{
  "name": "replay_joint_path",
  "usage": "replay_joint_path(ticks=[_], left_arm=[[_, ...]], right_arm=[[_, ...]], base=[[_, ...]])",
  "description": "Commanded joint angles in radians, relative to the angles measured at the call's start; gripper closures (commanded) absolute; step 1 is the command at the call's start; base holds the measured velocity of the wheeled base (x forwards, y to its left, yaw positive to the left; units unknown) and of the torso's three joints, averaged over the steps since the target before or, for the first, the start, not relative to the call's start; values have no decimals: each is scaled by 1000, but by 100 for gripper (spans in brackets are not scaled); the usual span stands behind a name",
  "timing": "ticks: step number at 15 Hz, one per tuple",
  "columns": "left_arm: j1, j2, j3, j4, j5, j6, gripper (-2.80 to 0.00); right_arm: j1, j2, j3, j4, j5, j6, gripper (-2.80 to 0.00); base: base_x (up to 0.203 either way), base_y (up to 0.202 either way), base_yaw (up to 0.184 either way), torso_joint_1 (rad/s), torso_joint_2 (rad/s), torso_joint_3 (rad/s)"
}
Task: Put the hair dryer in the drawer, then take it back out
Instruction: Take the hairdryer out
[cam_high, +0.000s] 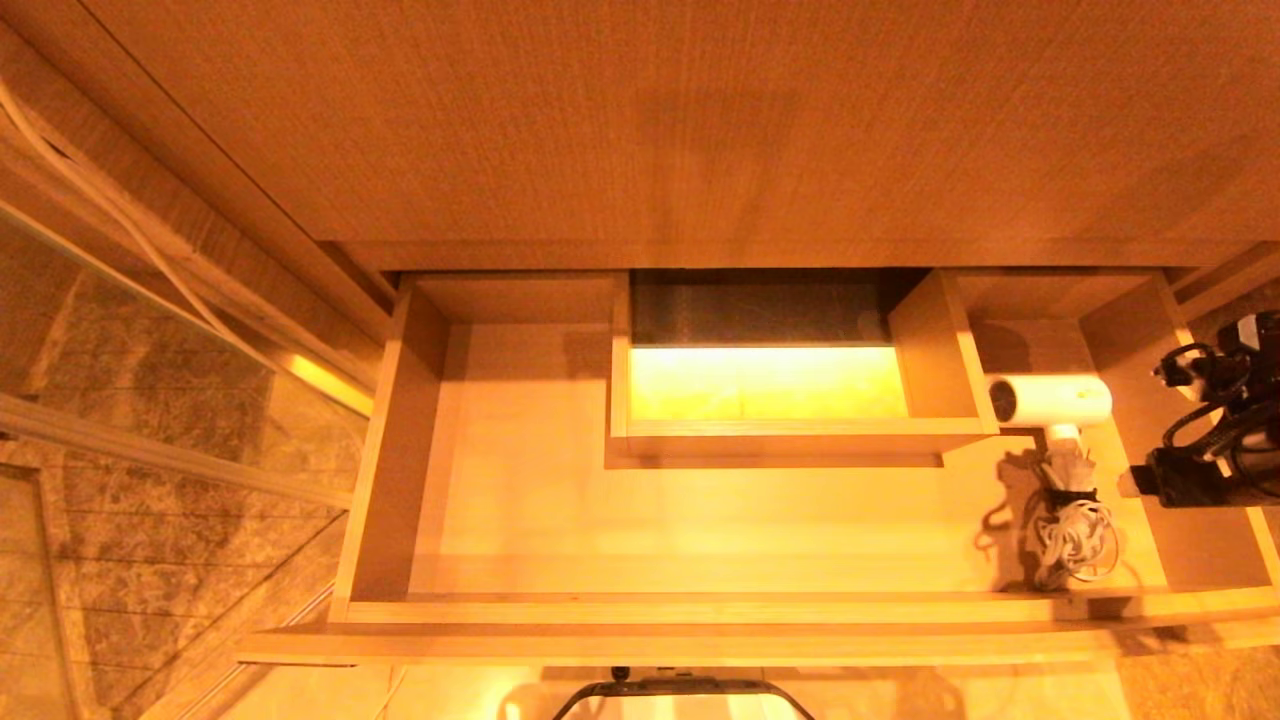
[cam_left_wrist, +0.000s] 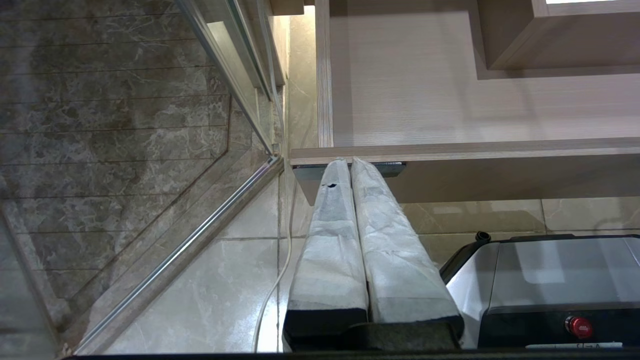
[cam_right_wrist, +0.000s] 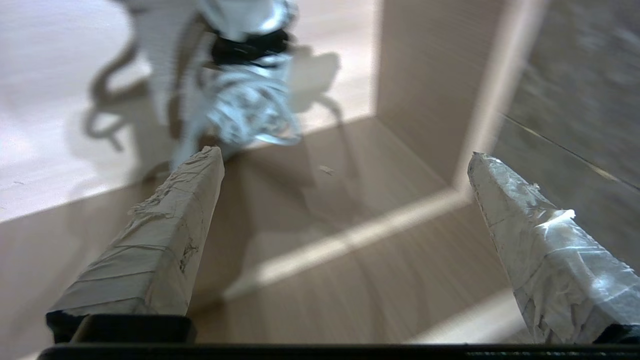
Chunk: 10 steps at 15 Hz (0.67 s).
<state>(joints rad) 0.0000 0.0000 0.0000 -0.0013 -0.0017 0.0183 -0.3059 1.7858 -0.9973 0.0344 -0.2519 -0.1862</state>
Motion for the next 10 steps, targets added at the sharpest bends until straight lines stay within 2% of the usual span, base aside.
replay_joint_path(ticks=[1, 7, 10], left_arm=[[0, 0, 2, 0, 0, 0, 0], [0, 0, 2, 0, 0, 0, 0], [0, 0, 2, 0, 0, 0, 0]], right_arm=[[11, 52, -18, -12, 6, 0, -280], [27, 200, -70, -134, 9, -1, -280], [34, 274, -132, -163, 39, -3, -280]], base=[[0, 0, 0, 0, 0, 0], [0, 0, 0, 0, 0, 0], [0, 0, 0, 0, 0, 0]])
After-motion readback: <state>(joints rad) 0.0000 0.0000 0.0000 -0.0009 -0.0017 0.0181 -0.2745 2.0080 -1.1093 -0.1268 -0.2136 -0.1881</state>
